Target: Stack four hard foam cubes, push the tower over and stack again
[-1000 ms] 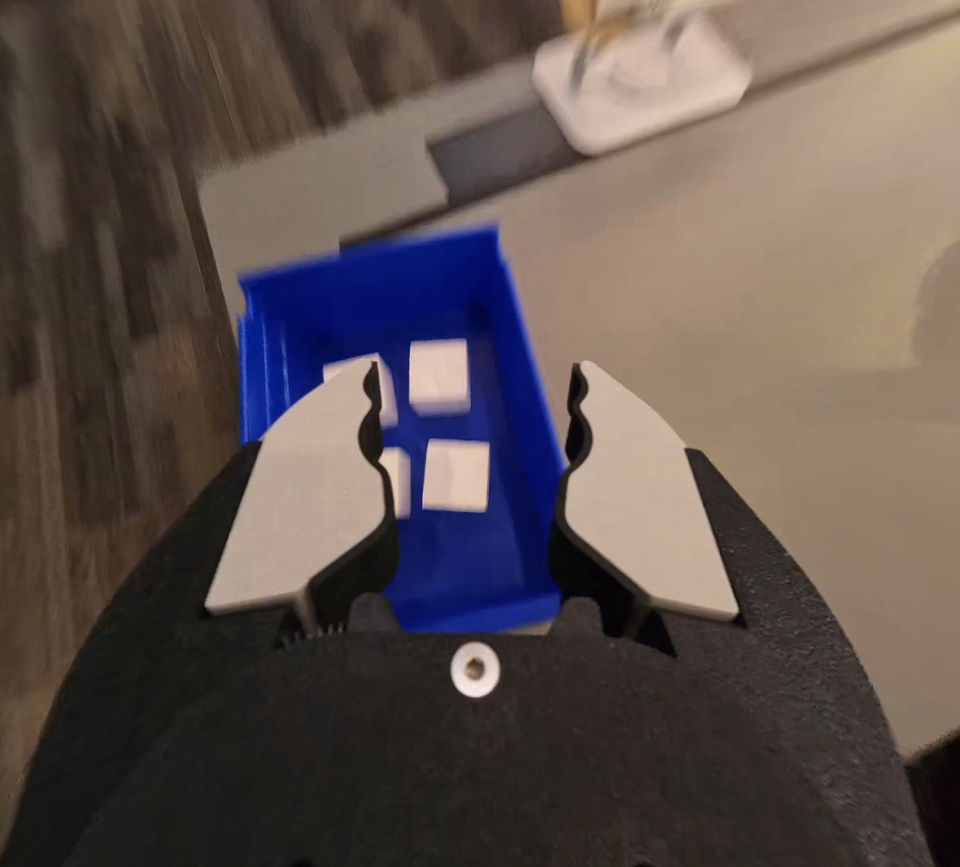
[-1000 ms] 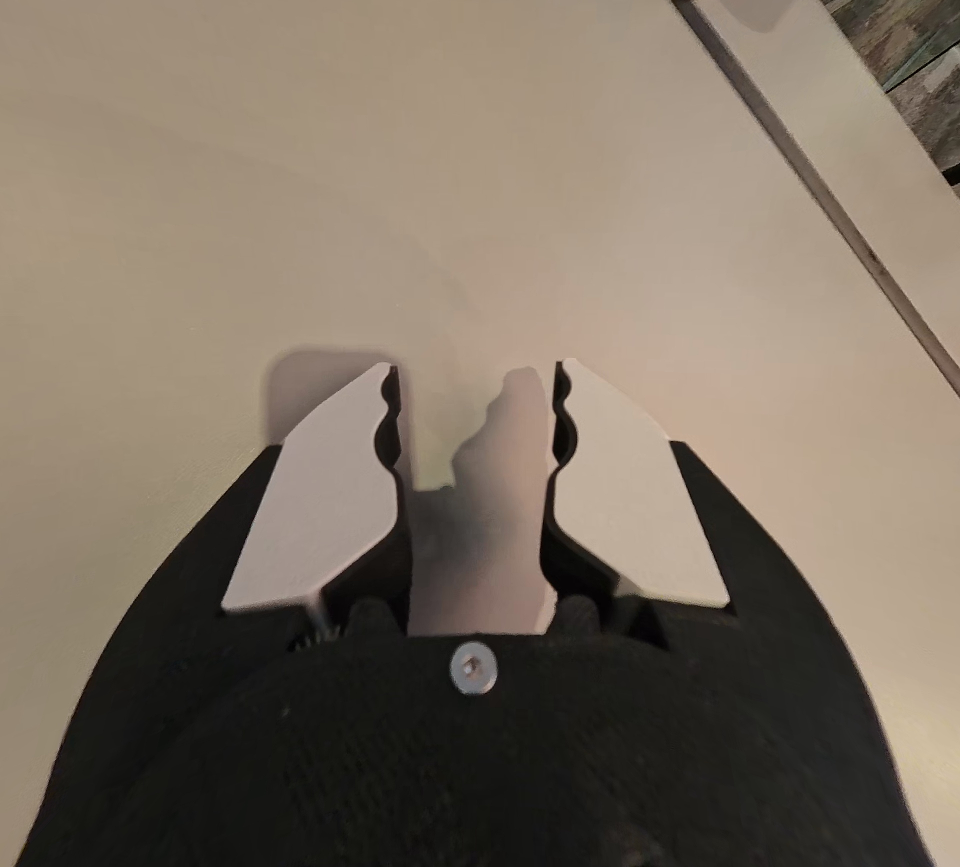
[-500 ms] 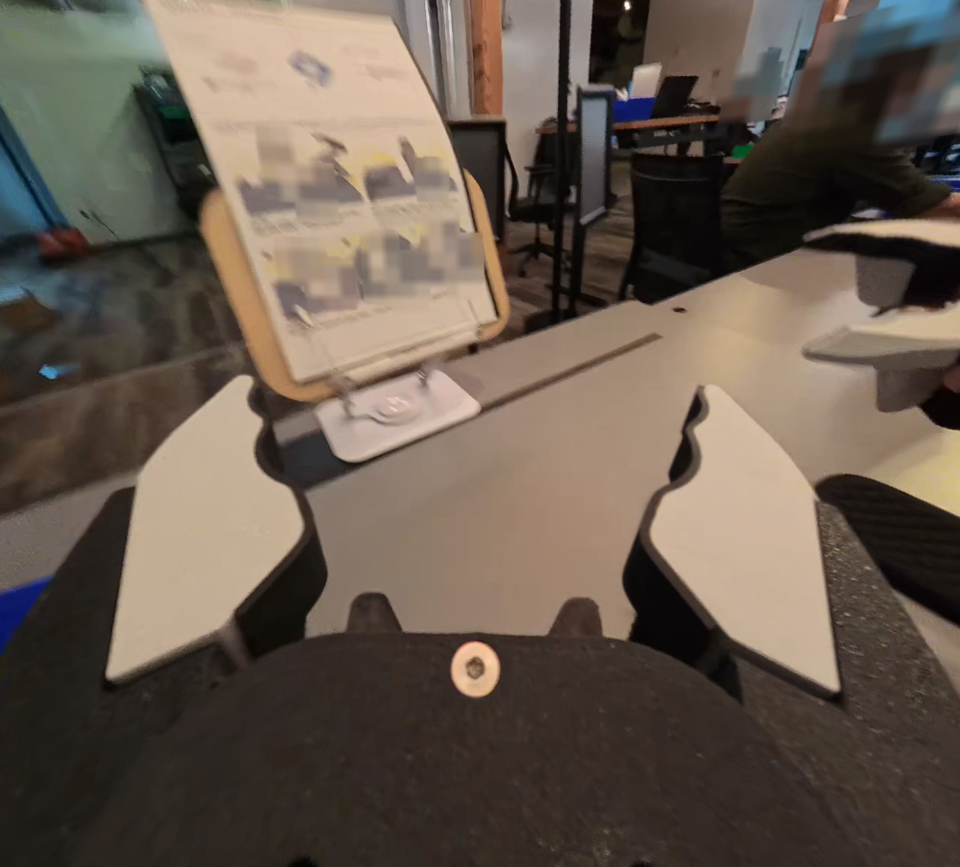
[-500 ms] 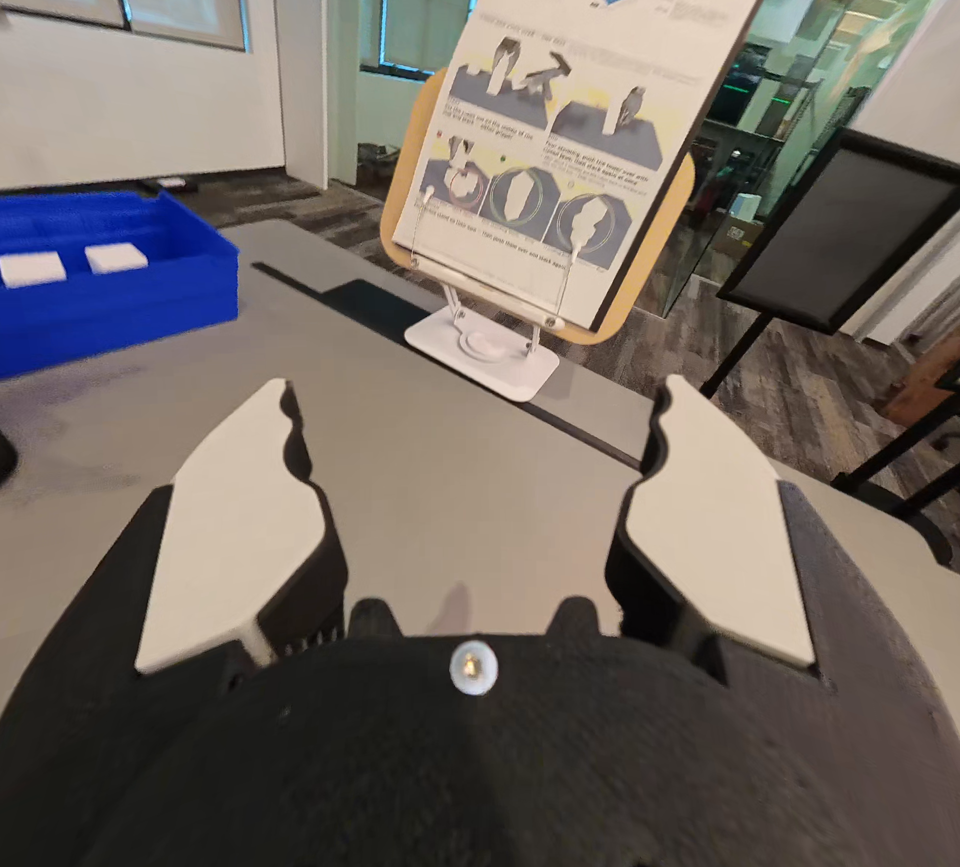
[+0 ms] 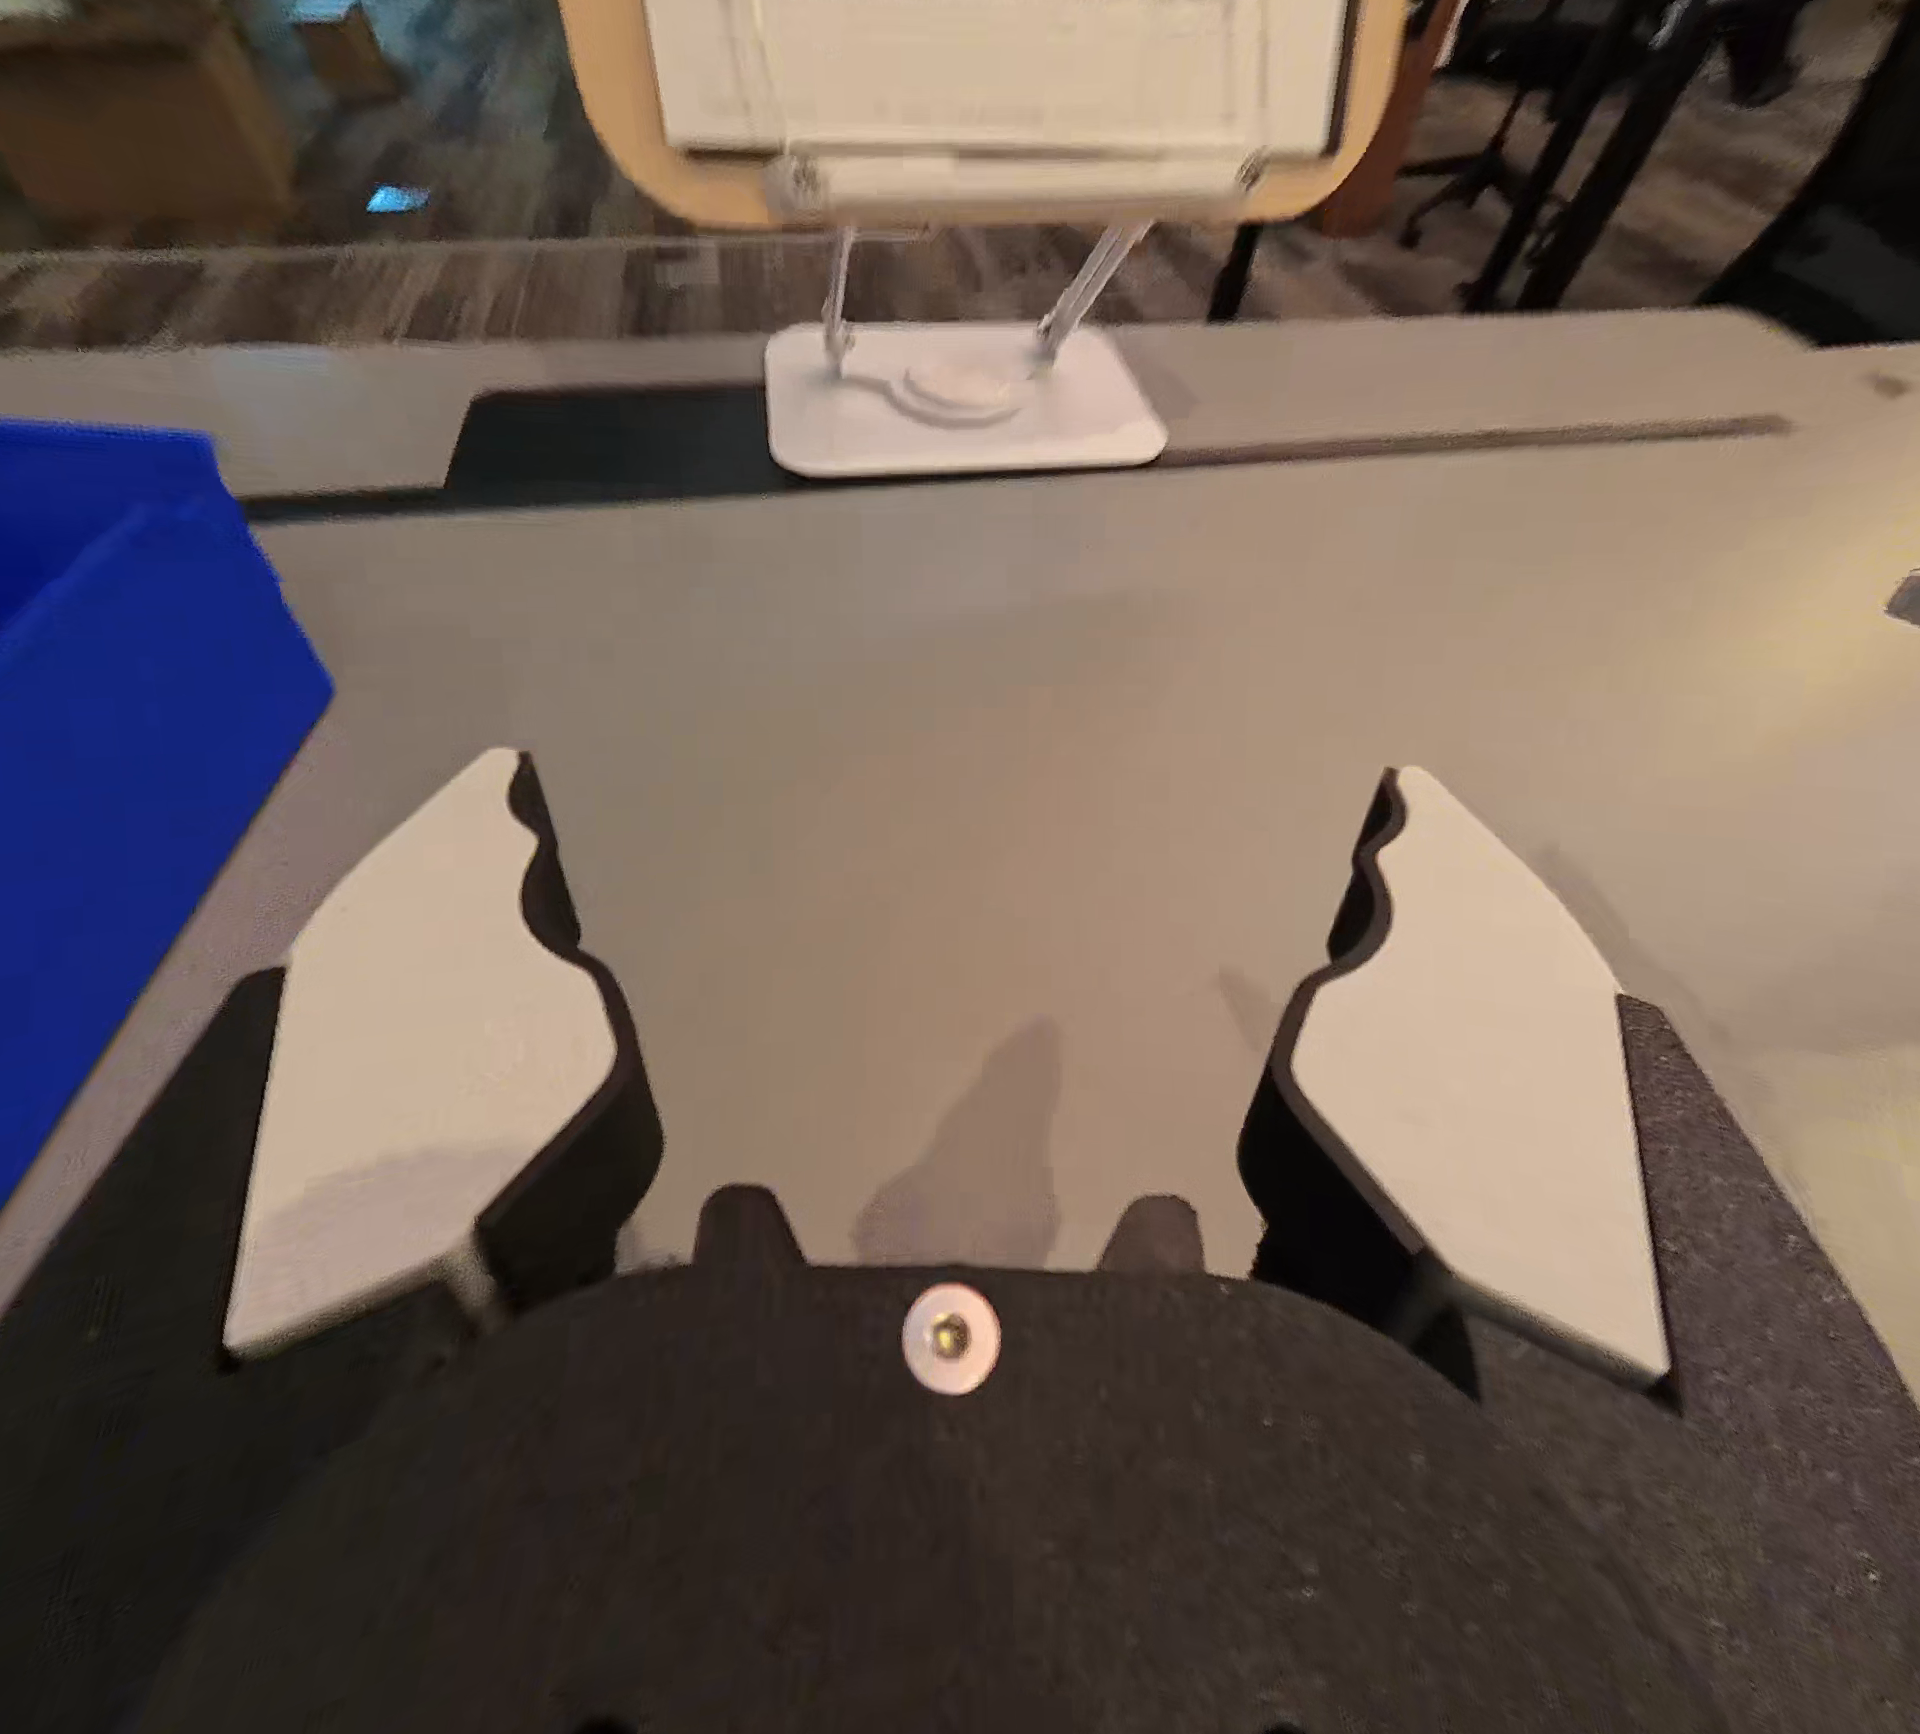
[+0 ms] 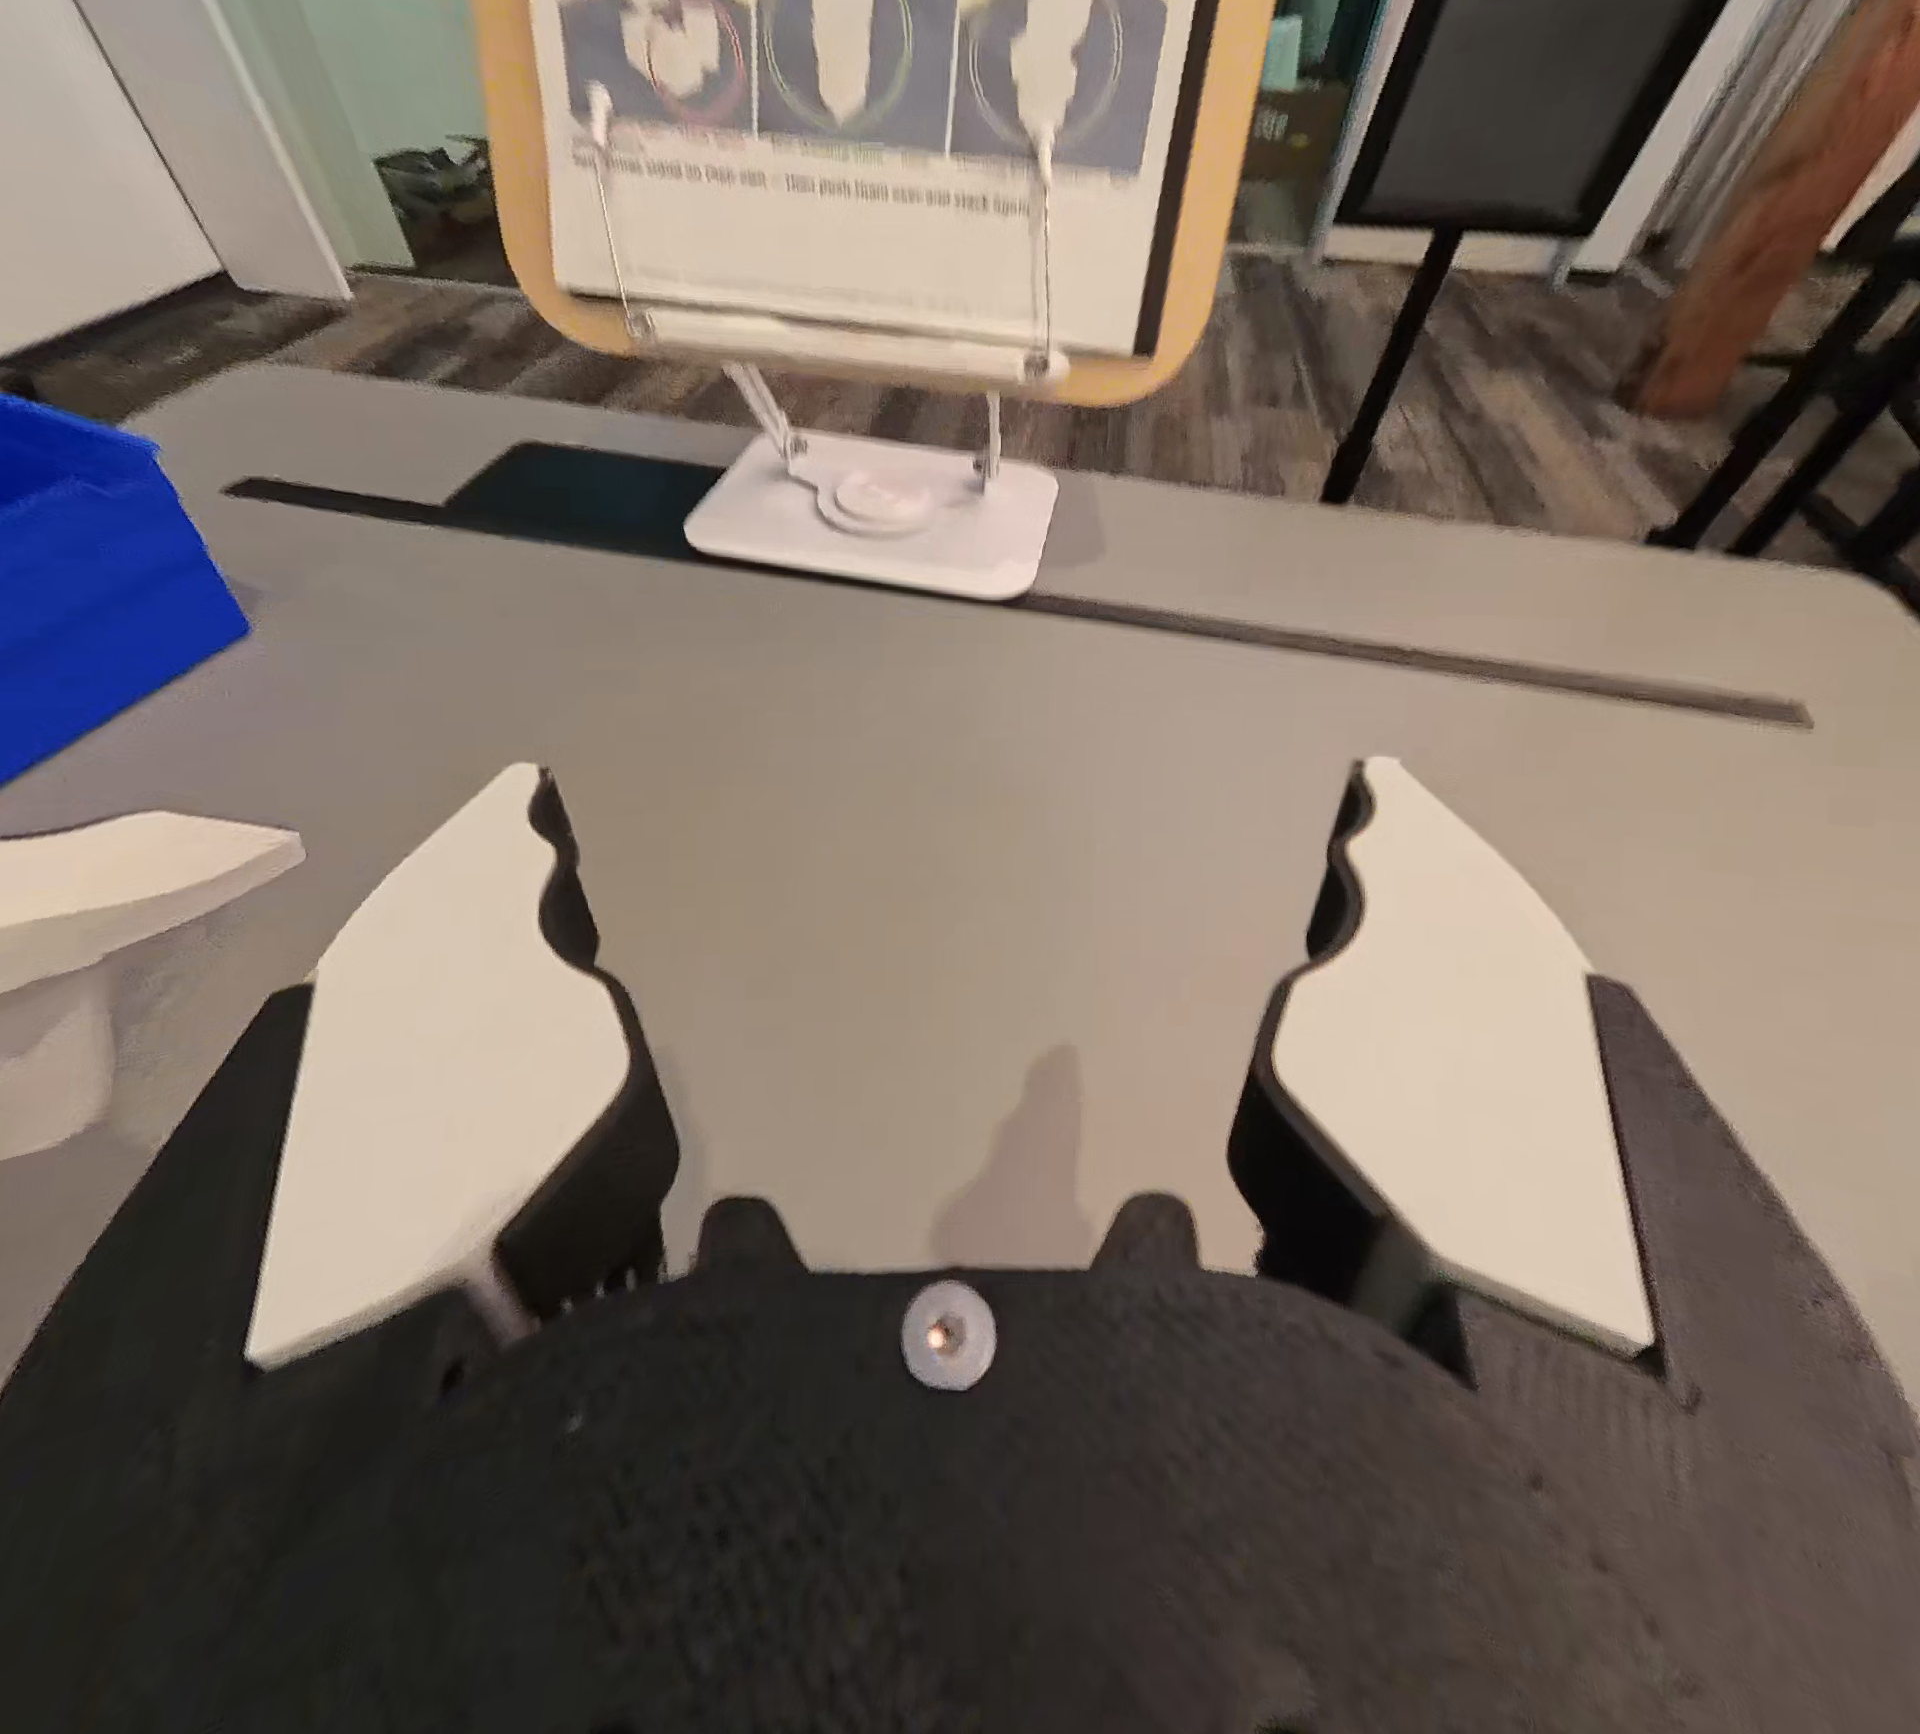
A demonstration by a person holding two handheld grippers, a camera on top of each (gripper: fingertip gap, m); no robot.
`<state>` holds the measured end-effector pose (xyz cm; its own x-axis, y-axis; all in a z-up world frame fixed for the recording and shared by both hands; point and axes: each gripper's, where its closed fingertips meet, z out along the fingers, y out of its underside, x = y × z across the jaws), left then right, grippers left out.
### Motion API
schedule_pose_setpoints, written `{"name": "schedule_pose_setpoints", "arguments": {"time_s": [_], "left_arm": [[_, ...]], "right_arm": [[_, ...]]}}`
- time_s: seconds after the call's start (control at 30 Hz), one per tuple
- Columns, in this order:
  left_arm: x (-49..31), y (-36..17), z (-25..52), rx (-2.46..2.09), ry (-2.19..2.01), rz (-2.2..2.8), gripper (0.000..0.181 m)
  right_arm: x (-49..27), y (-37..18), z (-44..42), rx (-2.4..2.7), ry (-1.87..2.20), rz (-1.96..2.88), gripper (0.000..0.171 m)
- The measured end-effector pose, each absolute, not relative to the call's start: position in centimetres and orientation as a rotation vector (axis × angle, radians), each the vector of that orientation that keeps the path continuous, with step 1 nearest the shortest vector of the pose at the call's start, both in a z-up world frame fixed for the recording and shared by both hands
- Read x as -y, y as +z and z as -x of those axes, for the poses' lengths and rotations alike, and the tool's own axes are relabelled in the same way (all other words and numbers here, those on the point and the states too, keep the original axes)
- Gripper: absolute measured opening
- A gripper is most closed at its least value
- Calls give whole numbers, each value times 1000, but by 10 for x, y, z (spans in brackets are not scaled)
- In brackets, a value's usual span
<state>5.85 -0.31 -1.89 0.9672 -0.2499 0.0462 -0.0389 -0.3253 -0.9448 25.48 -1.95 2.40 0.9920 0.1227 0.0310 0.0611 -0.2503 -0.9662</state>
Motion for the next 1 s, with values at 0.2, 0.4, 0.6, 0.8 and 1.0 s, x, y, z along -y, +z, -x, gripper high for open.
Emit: {"name": "schedule_pose_setpoints", "arguments": {"time_s": [0.2, 0.4, 0.6, 0.8, 1.0], "left_arm": [[0, -83, -55, -115, -194, 2052, 142], [-4, -114, -54, -92, -123, 2105, 142], [-8, -136, -52, -83, -84, 2189, 143], [-11, -142, -57, -86, -85, 2233, 142], [-11, -147, -66, -105, -96, 2264, 144]], "right_arm": [[12, -52, -246, 101, 51, 2013, 135], [6, -98, -242, 45, 66, 2128, 135], [0, -120, -246, -2, 69, 2174, 135], [-5, -139, -248, -33, 55, 2230, 135], [-7, -154, -250, -43, 15, 2283, 134]]}}
